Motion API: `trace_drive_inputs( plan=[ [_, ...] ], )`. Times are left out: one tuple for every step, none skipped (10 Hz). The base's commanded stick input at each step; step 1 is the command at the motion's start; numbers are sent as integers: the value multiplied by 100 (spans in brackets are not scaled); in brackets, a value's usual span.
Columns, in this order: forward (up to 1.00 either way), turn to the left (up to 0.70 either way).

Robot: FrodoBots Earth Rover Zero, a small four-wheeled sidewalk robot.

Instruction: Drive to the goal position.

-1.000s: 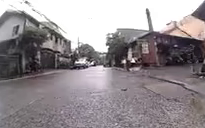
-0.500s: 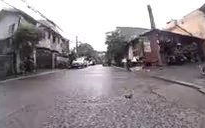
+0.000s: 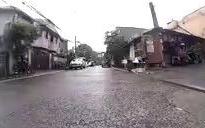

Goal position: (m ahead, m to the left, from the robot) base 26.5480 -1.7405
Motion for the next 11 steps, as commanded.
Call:
trace_drive_inputs(
  plan=[
    [100,0],
    [100,0],
    [100,0],
    [100,0],
    [100,0],
    [100,0],
    [100,0],
    [100,0],
    [100,0],
    [100,0],
    [100,0]
  ],
)
